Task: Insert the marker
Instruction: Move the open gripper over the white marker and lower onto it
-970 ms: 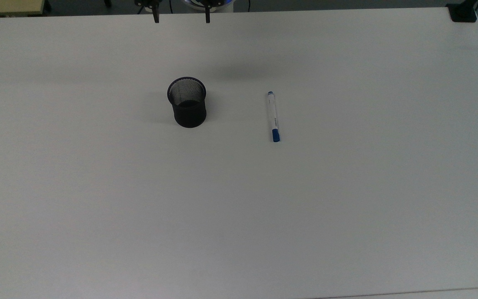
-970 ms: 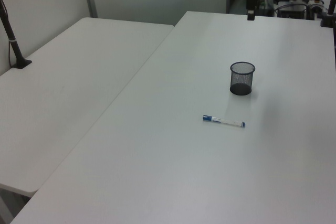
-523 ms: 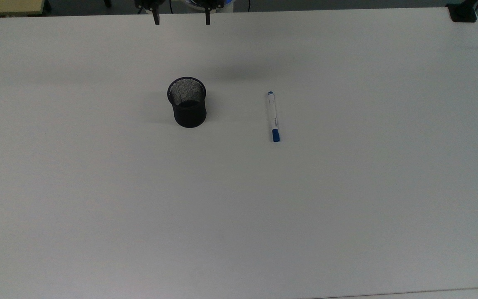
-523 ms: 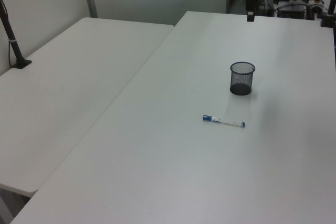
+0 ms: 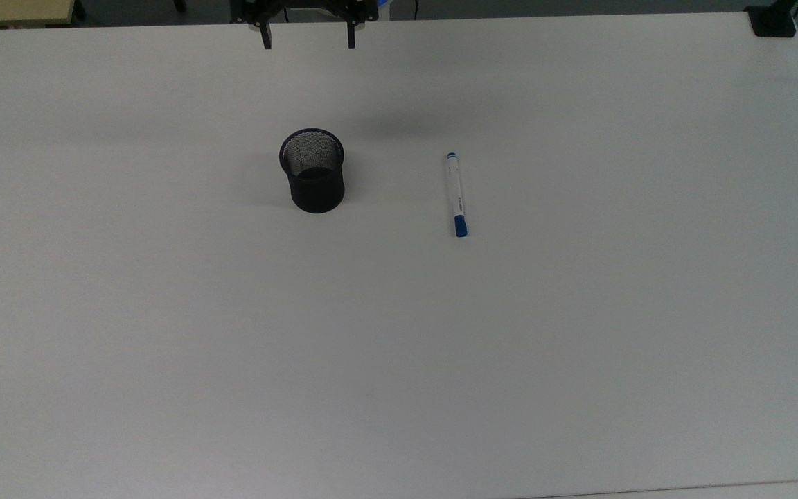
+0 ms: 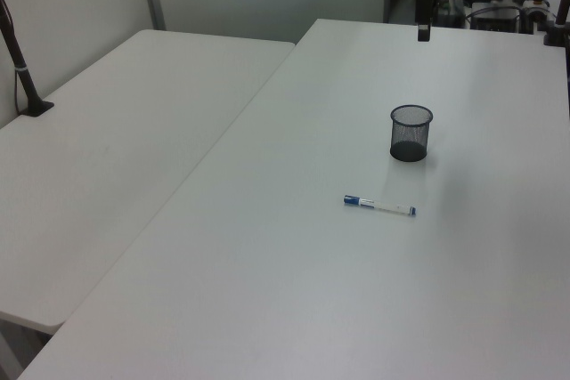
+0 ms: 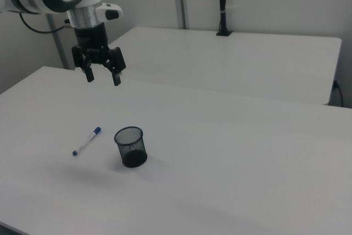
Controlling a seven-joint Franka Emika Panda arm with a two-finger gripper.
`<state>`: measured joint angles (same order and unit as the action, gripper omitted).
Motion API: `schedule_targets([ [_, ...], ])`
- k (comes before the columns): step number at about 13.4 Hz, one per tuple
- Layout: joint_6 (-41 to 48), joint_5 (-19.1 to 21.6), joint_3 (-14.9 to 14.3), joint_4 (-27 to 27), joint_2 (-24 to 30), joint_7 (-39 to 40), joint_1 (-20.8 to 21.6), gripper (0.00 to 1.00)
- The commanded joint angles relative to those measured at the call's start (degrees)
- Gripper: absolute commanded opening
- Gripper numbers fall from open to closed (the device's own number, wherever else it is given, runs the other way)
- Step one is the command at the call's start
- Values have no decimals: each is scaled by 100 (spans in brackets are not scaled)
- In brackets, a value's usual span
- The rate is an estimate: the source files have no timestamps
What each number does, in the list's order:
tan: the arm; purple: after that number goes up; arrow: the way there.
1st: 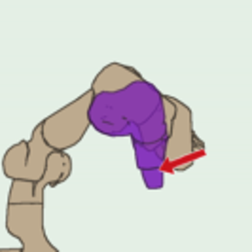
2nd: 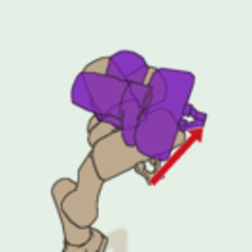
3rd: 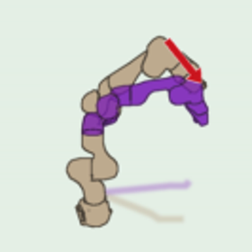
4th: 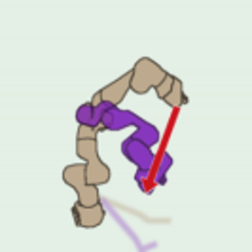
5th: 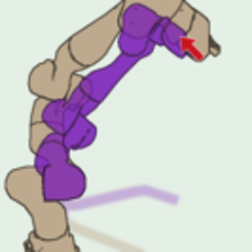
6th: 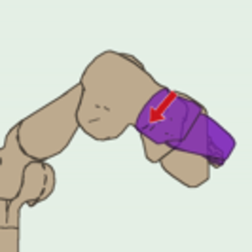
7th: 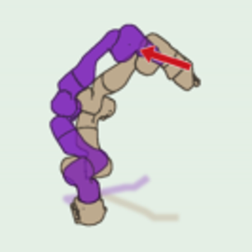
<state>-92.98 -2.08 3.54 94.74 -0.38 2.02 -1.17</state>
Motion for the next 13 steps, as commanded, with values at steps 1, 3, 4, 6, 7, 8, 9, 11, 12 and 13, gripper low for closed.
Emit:
schedule_targets([
  [1, -168, 41, 41, 106, -32, -44, 274, 100],
  [3, -176, 41, 41, 141, -198, -79, 546, 100],
  [4, -185, 41, 33, 133, -312, -88, 687, 100],
  [6, -429, 15, 32, 150, -646, -429, 1004, 100],
  [7, -640, 15, 41, 220, -743, -631, 1092, 100],
  [8, -877, 15, 41, 290, -857, -807, 1188, 100],
  [9, -1062, 15, 41, 326, -962, -983, 1276, 100],
  [11, -1431, 15, 41, 379, -1260, -1247, 1409, 100],
  [12, -1581, 15, 41, 387, -1367, -1344, 1453, 100],
  [13, -1678, 6, 41, 388, -1490, -1449, 1505, 100],
])
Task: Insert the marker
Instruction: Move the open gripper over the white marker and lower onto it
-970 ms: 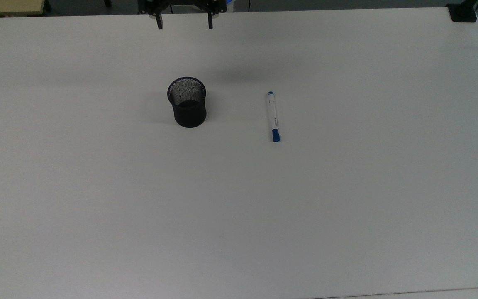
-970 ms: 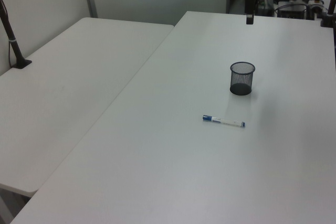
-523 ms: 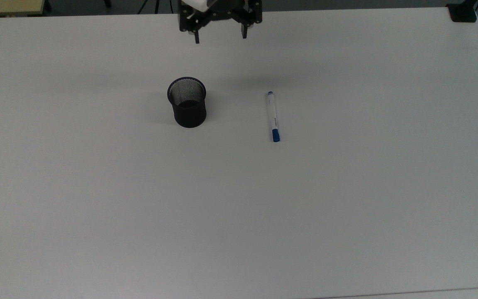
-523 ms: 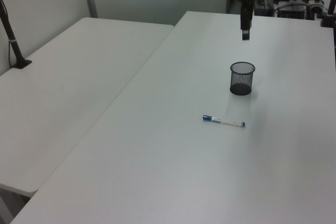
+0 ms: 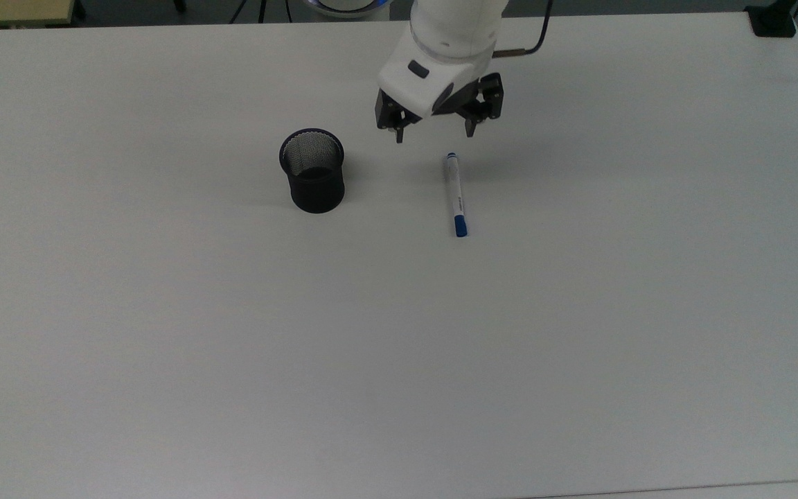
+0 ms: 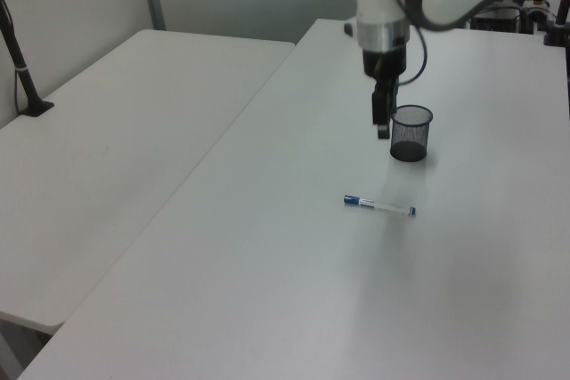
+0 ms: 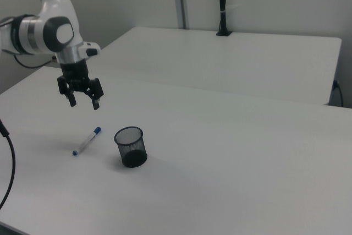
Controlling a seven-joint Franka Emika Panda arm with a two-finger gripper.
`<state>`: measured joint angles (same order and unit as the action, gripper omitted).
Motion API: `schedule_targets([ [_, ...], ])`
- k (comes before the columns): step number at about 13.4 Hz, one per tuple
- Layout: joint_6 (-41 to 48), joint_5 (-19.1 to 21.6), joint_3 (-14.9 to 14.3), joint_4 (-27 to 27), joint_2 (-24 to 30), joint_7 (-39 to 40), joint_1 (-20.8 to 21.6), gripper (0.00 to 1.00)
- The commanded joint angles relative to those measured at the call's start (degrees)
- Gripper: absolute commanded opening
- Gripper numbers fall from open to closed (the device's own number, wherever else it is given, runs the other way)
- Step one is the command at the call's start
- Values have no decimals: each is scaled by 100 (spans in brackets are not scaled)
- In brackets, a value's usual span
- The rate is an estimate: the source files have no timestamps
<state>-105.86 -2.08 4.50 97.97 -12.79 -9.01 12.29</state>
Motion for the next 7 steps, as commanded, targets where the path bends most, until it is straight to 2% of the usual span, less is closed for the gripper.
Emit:
schedule_targets([
  [1, -504, -3, -63, 64, -398, -487, 212, 100],
  [2, -575, -3, -55, 64, -487, -549, 213, 100],
  [7, -1208, -56, -55, 56, -1067, -918, 327, 81],
])
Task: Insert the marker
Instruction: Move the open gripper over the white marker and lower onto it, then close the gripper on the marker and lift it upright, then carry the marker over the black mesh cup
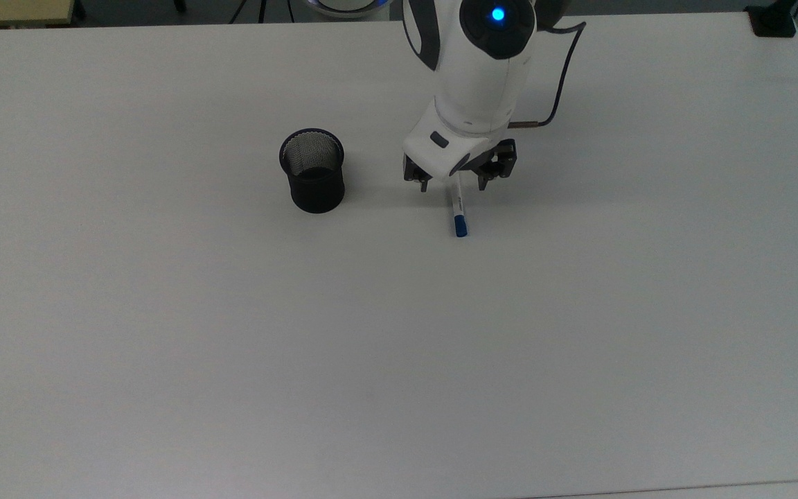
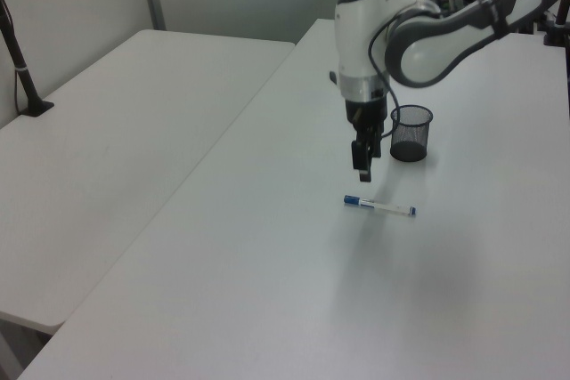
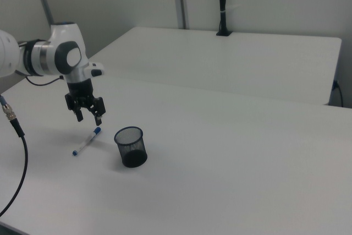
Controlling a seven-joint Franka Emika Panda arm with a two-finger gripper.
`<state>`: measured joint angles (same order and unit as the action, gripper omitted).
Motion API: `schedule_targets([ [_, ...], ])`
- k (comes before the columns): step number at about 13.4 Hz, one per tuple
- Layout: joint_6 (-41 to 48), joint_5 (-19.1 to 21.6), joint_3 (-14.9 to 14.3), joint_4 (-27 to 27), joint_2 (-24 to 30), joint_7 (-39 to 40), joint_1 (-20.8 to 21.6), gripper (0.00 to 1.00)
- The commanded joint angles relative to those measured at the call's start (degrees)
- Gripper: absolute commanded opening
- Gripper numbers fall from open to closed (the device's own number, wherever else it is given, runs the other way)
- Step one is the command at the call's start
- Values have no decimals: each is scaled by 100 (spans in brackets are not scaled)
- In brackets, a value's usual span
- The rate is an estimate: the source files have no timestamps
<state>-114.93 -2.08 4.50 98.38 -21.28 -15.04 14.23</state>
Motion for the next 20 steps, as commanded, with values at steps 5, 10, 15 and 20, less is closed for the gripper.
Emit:
schedule_targets([
  [5, -697, -240, -55, 24, -606, -438, 229, 40],
  [10, -794, -240, -55, -3, -588, -438, 203, 5],
  [15, -794, -240, -63, -20, 228, -438, -165, 6],
  [20, -794, -424, -81, 225, 1106, -316, -833, 6],
])
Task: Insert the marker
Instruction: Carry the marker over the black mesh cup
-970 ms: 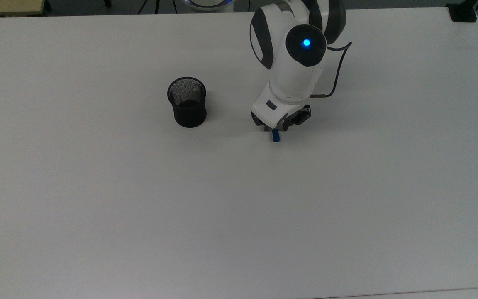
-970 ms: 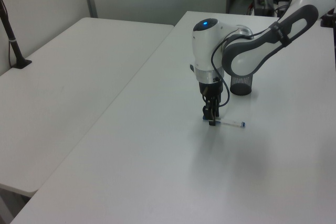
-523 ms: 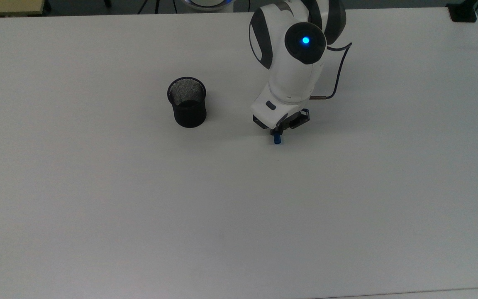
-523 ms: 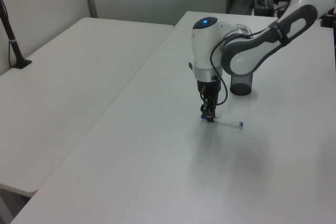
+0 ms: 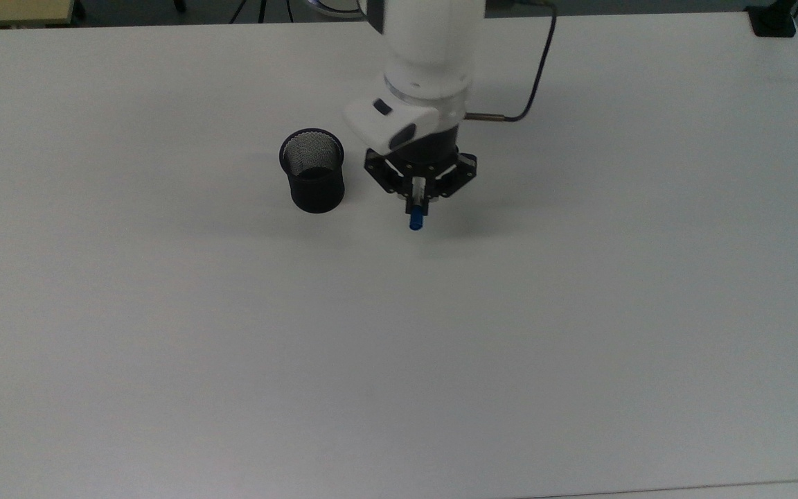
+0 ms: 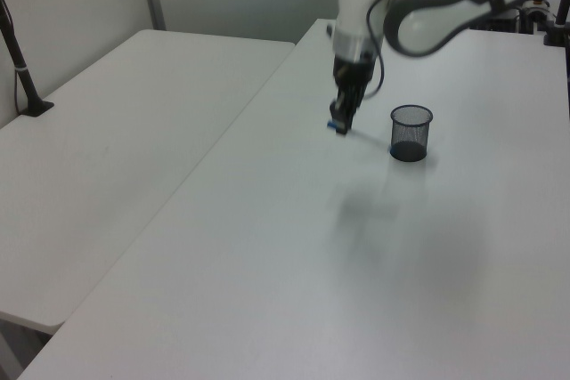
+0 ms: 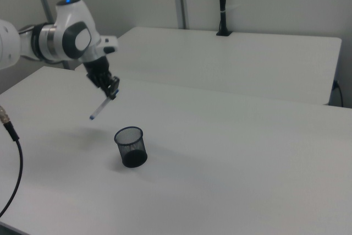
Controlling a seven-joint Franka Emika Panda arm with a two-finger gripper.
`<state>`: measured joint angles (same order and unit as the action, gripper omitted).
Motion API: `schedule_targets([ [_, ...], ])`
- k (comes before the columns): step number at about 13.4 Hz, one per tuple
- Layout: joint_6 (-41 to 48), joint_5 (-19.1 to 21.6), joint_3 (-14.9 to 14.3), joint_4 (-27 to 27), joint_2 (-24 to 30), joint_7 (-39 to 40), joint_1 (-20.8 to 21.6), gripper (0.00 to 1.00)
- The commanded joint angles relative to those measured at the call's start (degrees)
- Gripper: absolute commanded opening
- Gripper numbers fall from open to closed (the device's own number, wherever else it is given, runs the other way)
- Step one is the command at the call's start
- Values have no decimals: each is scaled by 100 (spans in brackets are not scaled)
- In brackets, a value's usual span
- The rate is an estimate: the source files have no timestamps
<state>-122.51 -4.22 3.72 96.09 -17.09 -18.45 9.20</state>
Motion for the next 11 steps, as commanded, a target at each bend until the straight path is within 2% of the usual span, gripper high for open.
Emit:
schedule_targets([
  [1, -36, -272, -2, 594, 890, 104, -461, 6],
  [5, -447, -290, -2, 1621, 1901, 649, -1042, 6],
  [7, -1227, -299, -11, 2253, 2130, 641, -1226, 7],
  [8, -1509, -307, -11, 2535, 2175, 649, -1306, 8],
  [11, -1837, -422, -11, 2599, 1982, 623, -1342, 9],
])
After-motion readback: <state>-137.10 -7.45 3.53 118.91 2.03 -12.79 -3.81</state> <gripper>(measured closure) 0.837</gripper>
